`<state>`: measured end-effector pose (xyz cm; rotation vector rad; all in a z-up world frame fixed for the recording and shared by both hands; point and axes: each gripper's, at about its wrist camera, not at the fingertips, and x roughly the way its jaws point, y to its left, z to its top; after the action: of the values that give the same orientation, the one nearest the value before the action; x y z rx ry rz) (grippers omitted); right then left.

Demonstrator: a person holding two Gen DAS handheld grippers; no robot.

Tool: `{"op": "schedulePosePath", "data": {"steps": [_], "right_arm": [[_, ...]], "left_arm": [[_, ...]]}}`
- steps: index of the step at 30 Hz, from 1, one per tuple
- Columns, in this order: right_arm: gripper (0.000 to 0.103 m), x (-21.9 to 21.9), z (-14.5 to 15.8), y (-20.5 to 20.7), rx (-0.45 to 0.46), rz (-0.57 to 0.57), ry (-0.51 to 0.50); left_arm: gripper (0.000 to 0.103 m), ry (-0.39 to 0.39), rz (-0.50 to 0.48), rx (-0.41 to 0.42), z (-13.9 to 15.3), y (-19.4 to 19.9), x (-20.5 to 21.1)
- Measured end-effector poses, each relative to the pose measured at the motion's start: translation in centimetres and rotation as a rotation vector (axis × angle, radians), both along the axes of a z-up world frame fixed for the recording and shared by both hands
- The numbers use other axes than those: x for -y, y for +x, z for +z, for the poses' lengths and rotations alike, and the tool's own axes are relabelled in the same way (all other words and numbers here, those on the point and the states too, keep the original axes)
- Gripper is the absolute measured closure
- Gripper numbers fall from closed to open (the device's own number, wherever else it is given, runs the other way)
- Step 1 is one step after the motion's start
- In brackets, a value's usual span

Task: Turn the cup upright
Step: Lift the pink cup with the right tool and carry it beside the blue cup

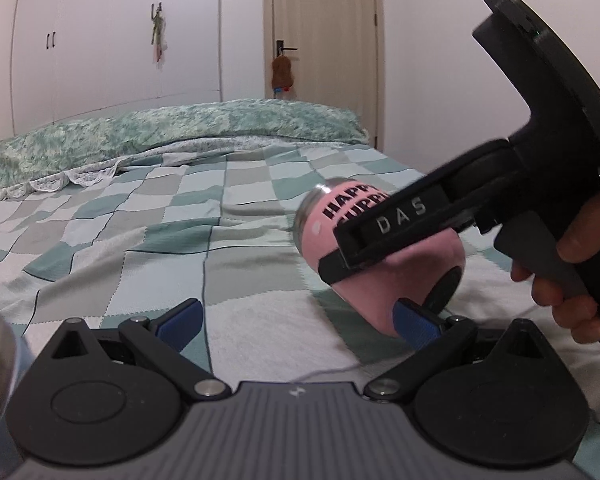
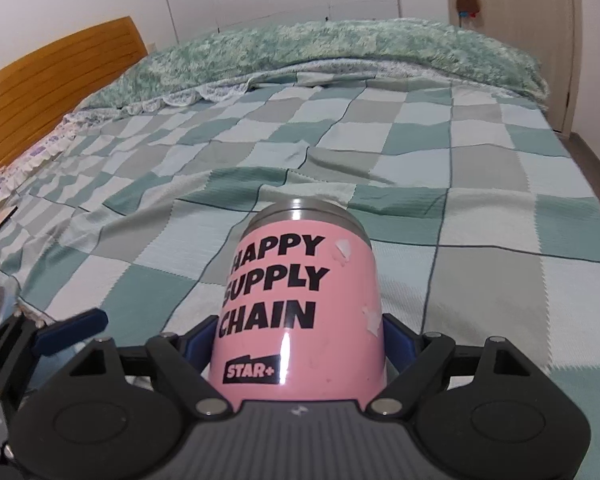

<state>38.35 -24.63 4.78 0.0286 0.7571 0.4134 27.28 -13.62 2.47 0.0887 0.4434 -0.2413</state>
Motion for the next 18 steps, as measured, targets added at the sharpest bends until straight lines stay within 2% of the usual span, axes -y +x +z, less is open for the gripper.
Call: {"op": "schedulePosePath", "data": {"steps": [9,18], "right_arm": [[0.019,-0.5,2.9,-8.5,0.035,-0.027,0.011],[0.019,-3.4,2.4,-15.7,0.011,-0.041,0.031]], "left_arm": [[0.000,-0.004,-0.045,0.028,2.0,-7.5,-1.4],[0.000,0.024,-0.010,0.010,2.2,-14.2,-5.6]]}}
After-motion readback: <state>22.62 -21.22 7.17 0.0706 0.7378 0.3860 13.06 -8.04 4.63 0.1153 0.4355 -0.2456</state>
